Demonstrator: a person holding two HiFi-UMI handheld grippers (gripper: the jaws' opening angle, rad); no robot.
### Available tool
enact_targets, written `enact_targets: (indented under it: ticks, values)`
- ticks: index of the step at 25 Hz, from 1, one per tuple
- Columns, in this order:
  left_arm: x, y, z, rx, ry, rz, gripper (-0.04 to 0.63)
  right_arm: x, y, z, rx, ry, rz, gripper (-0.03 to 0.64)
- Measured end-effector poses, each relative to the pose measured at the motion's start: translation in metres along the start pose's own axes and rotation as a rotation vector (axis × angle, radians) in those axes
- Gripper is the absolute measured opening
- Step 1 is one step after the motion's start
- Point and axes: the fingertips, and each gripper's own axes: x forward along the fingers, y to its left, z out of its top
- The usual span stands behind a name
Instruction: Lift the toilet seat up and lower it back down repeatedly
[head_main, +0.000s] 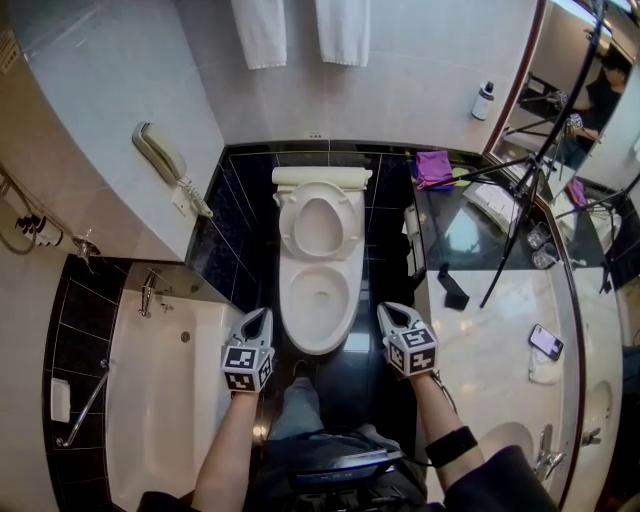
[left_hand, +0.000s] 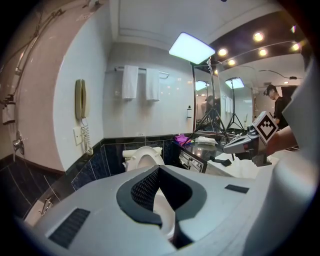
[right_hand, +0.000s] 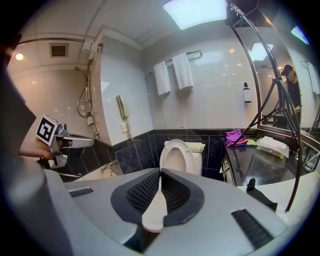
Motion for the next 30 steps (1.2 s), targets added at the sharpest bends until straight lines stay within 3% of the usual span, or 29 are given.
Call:
enact_targets:
  ticks: [6,15,27,30]
  values:
    - [0.028,0.009,-0.004,-0.006,0.018,-0.025,-0.005,0.035,-0.006,0.014,-0.069,0.021,-0.026,0.034]
    - [0.127,0.029,-0.002,0.030,0.054,-0.102,-0.005,0.147,-0.024,0.055,-0.252,0.094,-0.044,0.079]
    - [0.297,0.058,-0.003,0.099,0.070,-0.187,-0.005,0.340,-0.109,0.081,-0.454,0.176,-0.109,0.165]
    - [0.327,0.063,-0.007,0.113,0.073,-0.203,-0.005,0.381,-0.134,0.083,-0.449,0.184,-0.138,0.178]
